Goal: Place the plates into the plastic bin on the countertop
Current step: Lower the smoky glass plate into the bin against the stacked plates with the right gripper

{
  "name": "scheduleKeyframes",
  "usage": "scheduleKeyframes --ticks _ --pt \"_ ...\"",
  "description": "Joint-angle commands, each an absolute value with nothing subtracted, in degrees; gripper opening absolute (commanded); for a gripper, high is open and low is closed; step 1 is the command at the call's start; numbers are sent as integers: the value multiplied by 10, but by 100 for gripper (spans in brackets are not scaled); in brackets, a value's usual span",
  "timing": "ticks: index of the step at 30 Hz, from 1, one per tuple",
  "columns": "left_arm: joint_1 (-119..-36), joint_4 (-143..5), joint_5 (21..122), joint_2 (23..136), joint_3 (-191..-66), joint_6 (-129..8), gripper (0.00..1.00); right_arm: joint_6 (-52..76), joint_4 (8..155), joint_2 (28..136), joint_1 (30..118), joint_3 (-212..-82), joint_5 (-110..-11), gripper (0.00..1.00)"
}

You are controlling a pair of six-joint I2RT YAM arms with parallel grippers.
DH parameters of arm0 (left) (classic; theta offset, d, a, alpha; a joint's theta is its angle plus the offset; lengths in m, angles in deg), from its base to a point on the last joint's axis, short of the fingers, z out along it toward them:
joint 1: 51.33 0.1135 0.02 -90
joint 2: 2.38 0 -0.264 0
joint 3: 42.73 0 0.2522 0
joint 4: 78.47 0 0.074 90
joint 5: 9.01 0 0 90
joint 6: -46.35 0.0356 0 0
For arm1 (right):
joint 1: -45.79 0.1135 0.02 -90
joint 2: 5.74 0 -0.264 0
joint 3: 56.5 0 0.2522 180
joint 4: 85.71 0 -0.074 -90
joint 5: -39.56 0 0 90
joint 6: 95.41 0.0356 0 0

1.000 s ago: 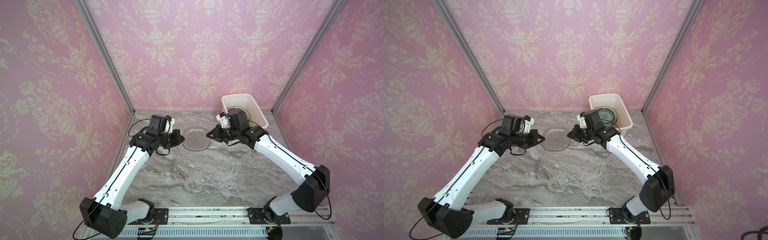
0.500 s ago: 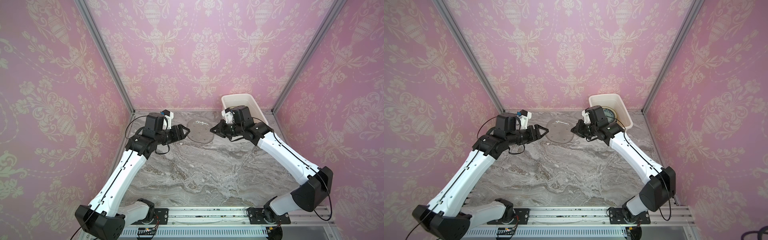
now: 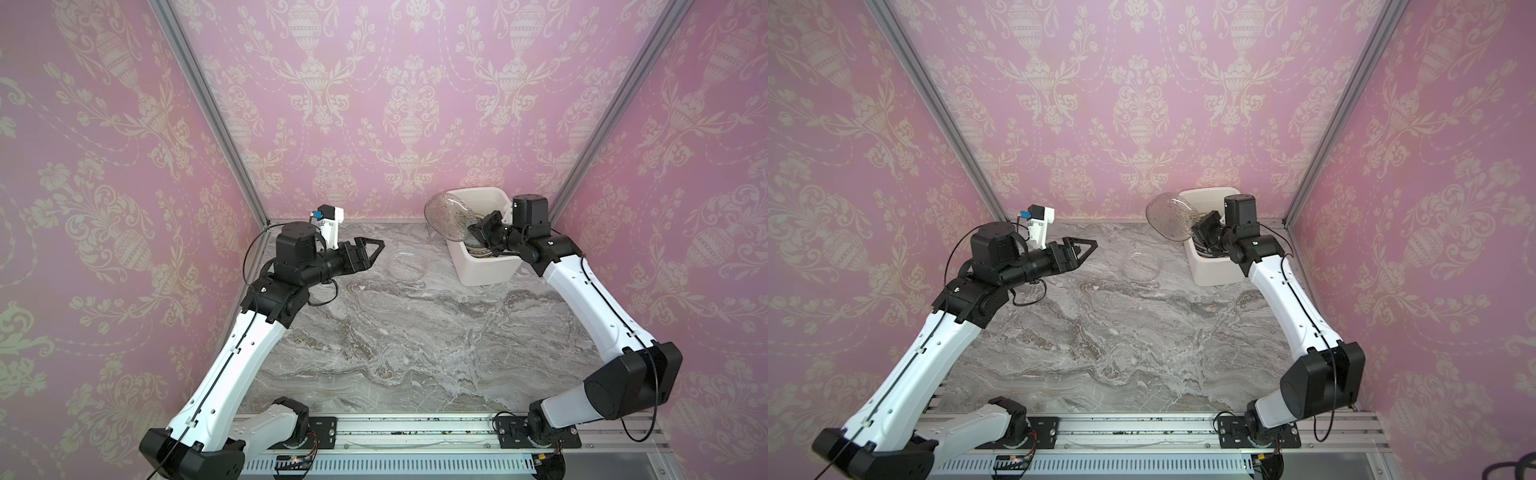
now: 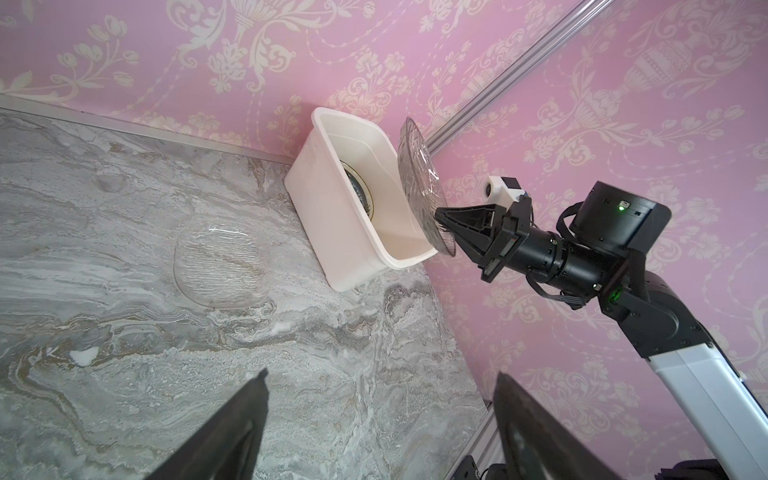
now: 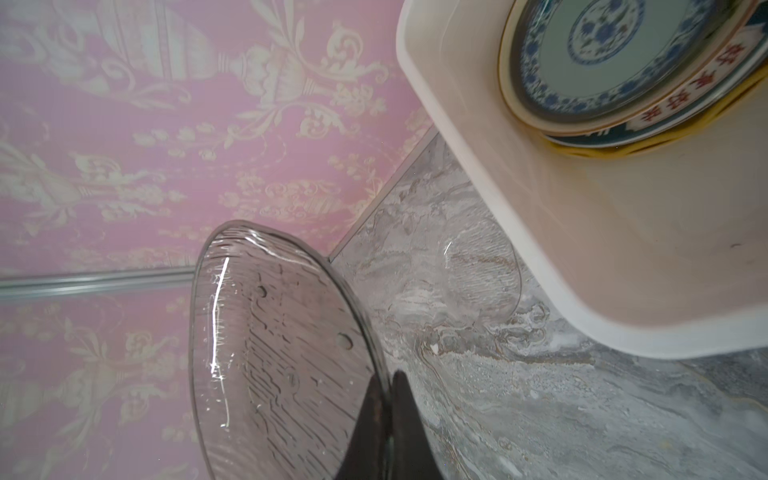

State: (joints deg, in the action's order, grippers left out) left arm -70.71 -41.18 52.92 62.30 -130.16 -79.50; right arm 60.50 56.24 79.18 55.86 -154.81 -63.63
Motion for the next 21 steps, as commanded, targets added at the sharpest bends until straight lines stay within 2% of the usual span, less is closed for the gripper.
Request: scheduleKeyframes --ticks 1,5,9,21 --pt "-711 -420 507 637 -1320 -762 87 679 586 771 536 -1528 -554 0" --pt "-716 -413 505 659 -1336 -738 87 734 592 785 508 -1507 -505 0" --pt "-731 -401 507 691 -1363 -703 87 728 565 827 495 -1538 -470 0" --pt "-803 -364 528 845 -1517 -631 87 721 568 975 478 -1608 -455 0"
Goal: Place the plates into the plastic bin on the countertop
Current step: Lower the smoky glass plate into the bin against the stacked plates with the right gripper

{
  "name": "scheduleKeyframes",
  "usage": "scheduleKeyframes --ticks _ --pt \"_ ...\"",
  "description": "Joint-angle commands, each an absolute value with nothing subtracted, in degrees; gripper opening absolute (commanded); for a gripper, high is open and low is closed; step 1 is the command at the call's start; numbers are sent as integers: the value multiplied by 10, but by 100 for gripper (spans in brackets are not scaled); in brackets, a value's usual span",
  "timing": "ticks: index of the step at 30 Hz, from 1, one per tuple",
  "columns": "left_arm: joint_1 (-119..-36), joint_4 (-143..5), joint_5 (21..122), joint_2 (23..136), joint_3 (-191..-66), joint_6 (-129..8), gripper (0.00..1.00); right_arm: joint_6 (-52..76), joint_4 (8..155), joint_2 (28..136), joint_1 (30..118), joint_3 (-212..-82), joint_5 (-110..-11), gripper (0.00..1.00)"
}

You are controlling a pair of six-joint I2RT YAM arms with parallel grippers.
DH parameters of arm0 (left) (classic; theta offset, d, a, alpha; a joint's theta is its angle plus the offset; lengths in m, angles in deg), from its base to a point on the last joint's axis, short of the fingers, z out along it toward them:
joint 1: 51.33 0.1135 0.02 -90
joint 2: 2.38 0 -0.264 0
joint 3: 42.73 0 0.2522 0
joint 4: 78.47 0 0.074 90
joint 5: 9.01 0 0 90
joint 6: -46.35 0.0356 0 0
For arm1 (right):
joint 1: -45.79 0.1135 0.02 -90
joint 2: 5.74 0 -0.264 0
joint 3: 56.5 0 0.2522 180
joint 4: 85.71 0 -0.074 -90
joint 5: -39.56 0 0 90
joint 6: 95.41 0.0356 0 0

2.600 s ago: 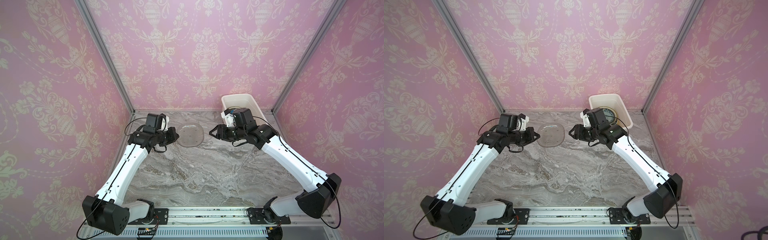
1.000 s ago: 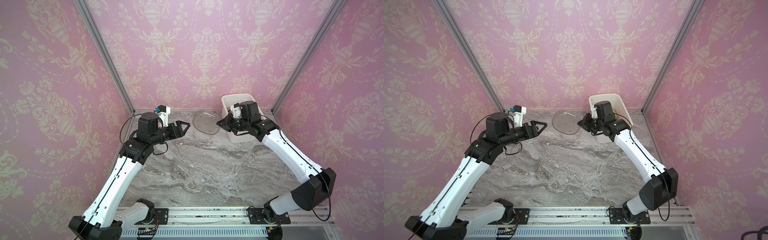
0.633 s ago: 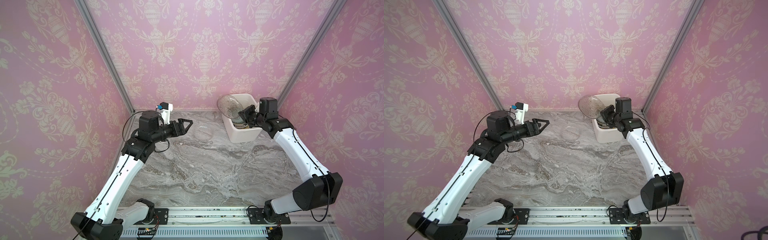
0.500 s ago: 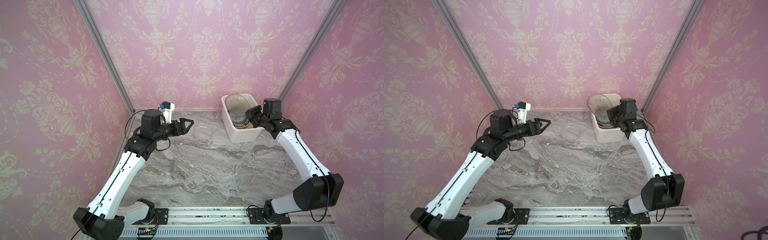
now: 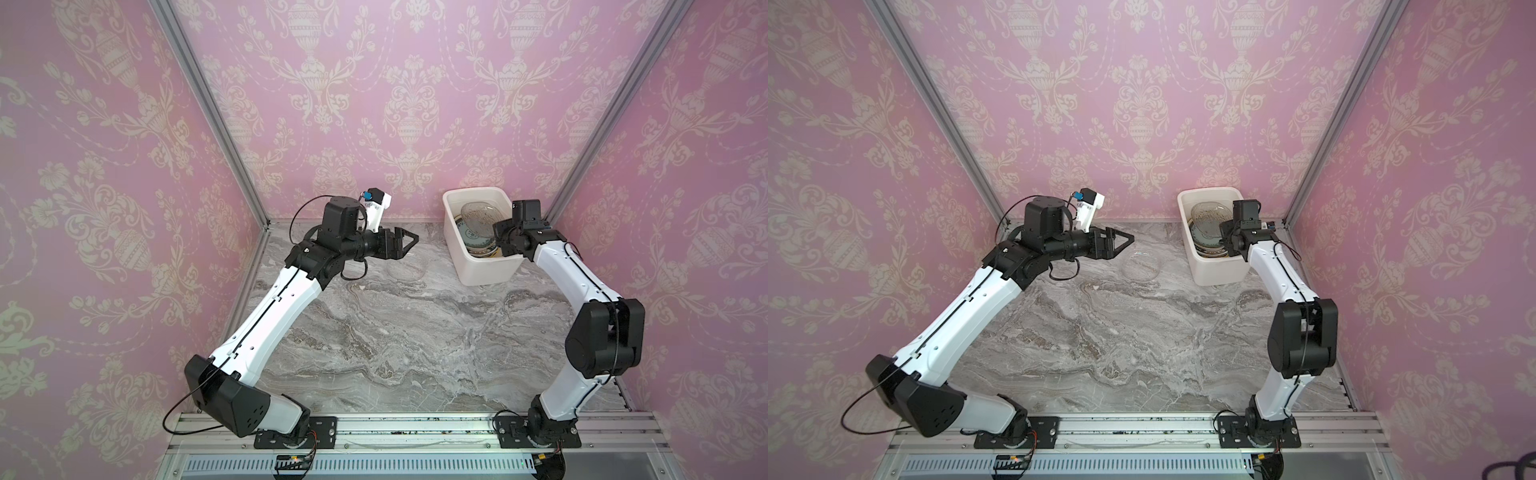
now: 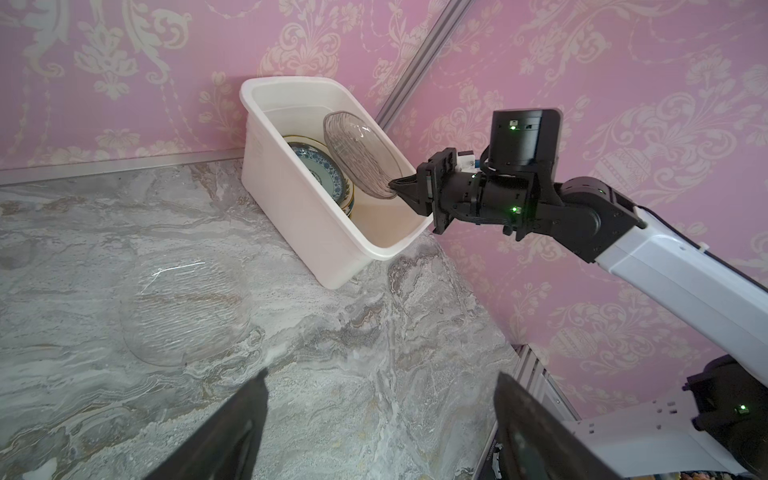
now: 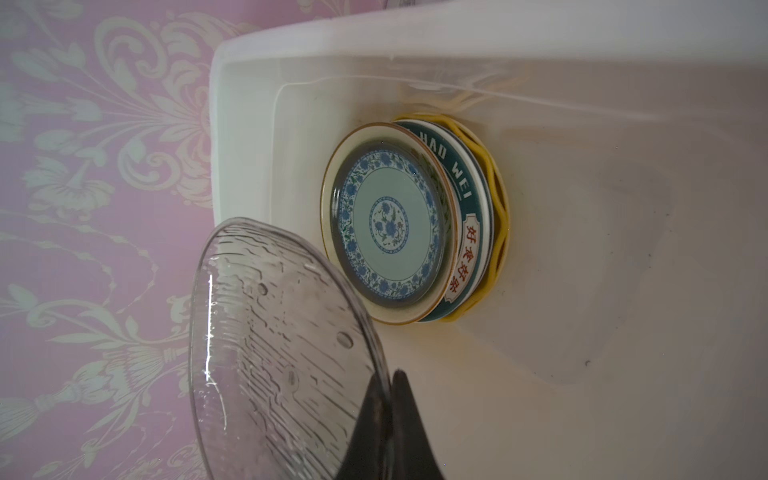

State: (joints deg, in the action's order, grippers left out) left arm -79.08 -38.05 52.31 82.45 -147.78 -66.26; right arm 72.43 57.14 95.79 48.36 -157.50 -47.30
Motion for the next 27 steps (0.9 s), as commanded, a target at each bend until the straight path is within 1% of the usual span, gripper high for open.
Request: scheduleKeyframes --ticks 1,5,13,20,27 --pt "-807 -362 529 860 -1531 -629 87 720 565 986 476 -1615 -453 0" --pt "-820 -358 529 905 -1573 -626 87 719 565 1024 471 -1632 -448 0" --pt "-830 -365 529 953 -1613 -622 87 716 536 1100 471 -1700 -434 0" --pt "-831 -355 532 964 -1618 -610 87 716 516 1152 472 -1740 -429 0" --pt "-831 -349 539 963 -1614 -604 87 709 504 1177 473 -1759 -422 0"
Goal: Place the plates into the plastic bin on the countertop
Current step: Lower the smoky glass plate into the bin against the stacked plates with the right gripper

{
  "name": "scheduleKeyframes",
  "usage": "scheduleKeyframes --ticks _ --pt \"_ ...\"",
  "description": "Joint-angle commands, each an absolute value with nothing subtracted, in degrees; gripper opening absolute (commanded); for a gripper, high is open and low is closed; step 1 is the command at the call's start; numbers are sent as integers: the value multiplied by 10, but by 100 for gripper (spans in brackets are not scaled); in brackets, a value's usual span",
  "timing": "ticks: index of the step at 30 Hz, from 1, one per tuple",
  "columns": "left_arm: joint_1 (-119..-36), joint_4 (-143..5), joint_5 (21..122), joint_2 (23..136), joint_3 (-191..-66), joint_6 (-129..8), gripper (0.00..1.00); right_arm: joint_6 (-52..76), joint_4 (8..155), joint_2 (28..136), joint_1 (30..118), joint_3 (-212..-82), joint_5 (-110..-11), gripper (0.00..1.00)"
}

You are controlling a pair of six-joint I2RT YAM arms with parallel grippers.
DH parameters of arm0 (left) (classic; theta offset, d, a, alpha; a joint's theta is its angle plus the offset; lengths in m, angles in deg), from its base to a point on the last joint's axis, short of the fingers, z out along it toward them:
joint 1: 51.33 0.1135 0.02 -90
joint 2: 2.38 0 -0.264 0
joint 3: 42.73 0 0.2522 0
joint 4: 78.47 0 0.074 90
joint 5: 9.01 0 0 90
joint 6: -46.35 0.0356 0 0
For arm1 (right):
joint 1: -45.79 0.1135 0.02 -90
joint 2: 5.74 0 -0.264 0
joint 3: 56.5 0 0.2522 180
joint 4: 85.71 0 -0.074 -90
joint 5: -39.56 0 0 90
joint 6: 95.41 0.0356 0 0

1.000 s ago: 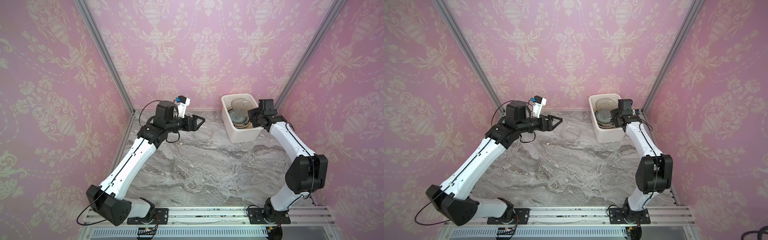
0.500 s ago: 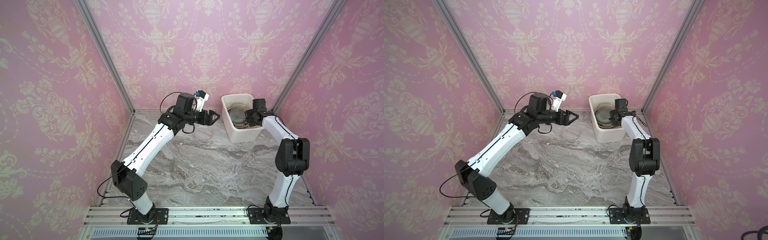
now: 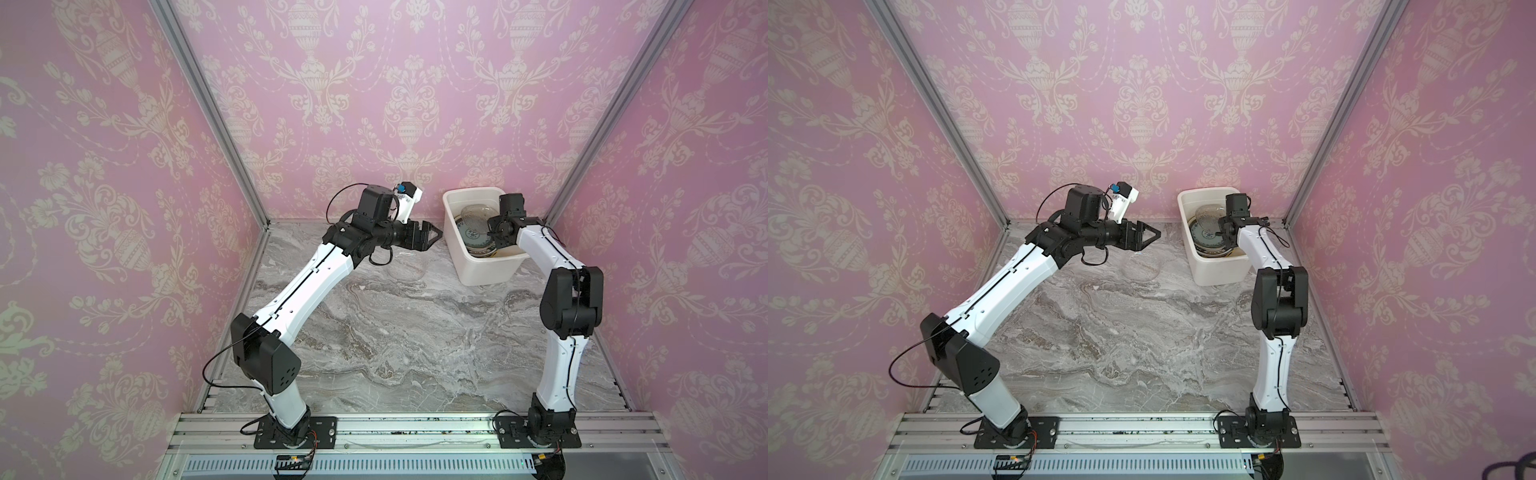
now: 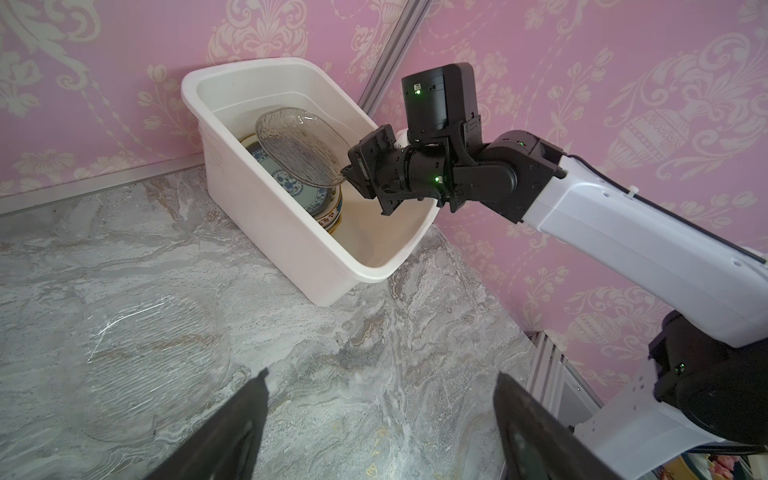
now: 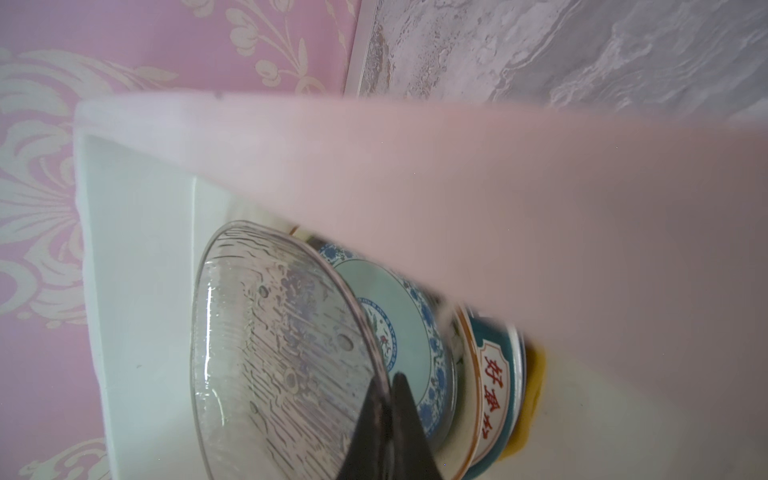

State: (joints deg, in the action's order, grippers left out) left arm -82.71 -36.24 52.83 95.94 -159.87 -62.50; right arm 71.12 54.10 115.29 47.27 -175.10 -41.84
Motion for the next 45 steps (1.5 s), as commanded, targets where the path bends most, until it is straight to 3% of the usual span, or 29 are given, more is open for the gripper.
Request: scheduleKeyframes --ticks 1,7,20,28,33,45 --pt "-831 -349 540 963 -1614 -603 87 706 502 1180 472 -1761 -423 0" --pt "-831 -351 541 969 -1614 -605 87 681 509 1193 475 -1784 -435 0" --pt "-831 -349 544 954 -1597 -595 87 831 518 1151 519 -1751 -371 0" --pt "-830 -340 554 932 -1581 -581 88 849 509 1153 525 -1745 -357 0" --pt "-831 -338 555 935 -1582 -580 88 837 508 1169 514 -1752 -362 6" --pt "-831 -338 557 959 -1602 -581 88 815 505 1203 494 -1779 -383 12"
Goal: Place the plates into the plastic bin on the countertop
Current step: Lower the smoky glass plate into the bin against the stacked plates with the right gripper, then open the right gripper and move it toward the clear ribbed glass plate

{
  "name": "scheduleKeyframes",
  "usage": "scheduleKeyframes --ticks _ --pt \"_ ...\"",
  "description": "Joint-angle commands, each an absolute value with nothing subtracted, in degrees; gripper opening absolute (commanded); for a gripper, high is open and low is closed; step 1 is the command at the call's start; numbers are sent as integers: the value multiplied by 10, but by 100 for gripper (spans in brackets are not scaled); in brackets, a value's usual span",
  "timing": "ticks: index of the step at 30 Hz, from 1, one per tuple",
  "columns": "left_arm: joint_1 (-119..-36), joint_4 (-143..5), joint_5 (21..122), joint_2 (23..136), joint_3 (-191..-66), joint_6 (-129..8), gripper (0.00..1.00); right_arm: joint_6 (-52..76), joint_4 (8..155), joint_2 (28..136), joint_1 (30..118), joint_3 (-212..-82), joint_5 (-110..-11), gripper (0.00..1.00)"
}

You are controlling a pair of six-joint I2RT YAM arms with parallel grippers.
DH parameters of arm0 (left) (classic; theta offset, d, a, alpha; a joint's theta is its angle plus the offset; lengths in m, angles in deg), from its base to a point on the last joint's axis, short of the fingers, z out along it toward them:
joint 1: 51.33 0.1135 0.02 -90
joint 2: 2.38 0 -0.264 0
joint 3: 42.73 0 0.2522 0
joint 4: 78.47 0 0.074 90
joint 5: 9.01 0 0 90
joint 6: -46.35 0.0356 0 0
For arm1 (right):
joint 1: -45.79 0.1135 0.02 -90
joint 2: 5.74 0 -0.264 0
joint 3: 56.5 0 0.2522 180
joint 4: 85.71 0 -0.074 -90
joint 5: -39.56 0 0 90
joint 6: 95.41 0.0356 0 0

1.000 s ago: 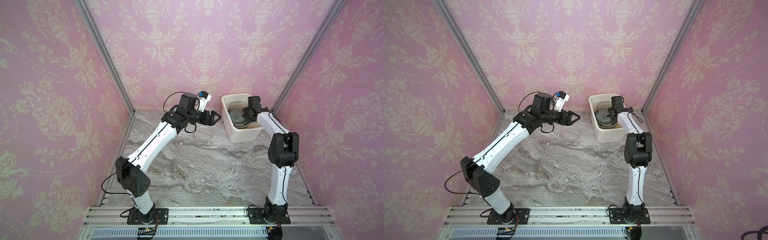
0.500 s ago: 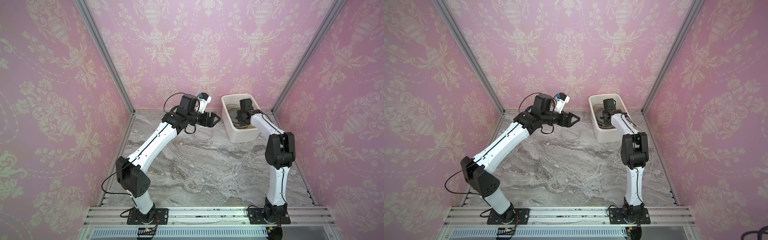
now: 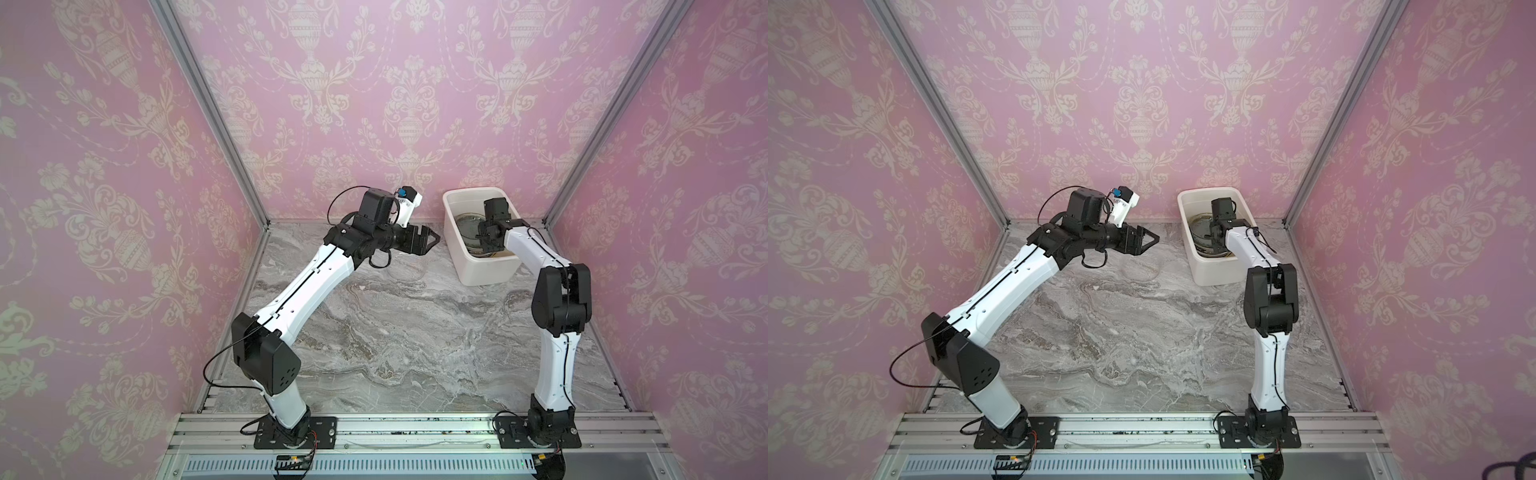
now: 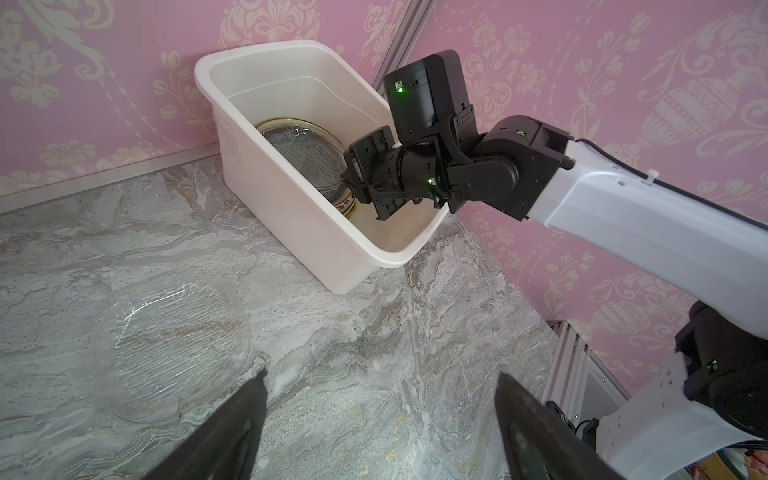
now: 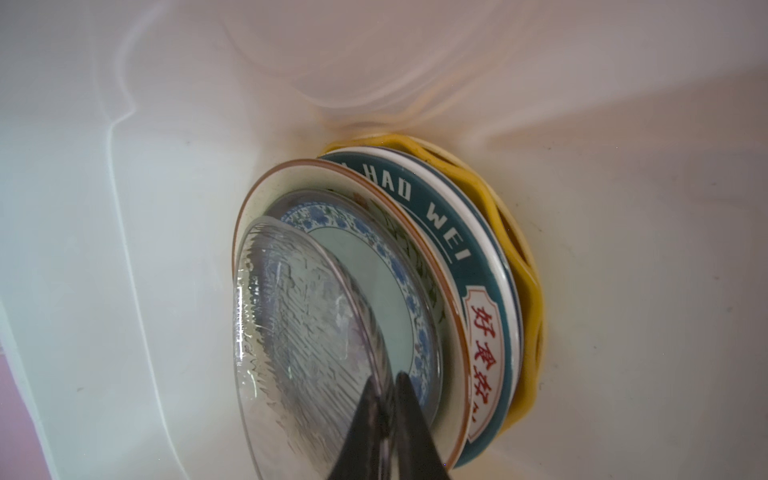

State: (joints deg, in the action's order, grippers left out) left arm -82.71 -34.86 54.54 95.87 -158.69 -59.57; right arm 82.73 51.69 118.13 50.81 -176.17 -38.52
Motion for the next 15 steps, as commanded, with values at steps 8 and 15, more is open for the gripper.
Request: scheduleKeyframes --ticks 8,15 --pt "-828 -331 563 953 -1596 -575 88 802 493 1217 491 -1811 -393 32" --pt "-826 -330 571 944 -1600 -577 88 804 414 1201 493 -1842 -390 75"
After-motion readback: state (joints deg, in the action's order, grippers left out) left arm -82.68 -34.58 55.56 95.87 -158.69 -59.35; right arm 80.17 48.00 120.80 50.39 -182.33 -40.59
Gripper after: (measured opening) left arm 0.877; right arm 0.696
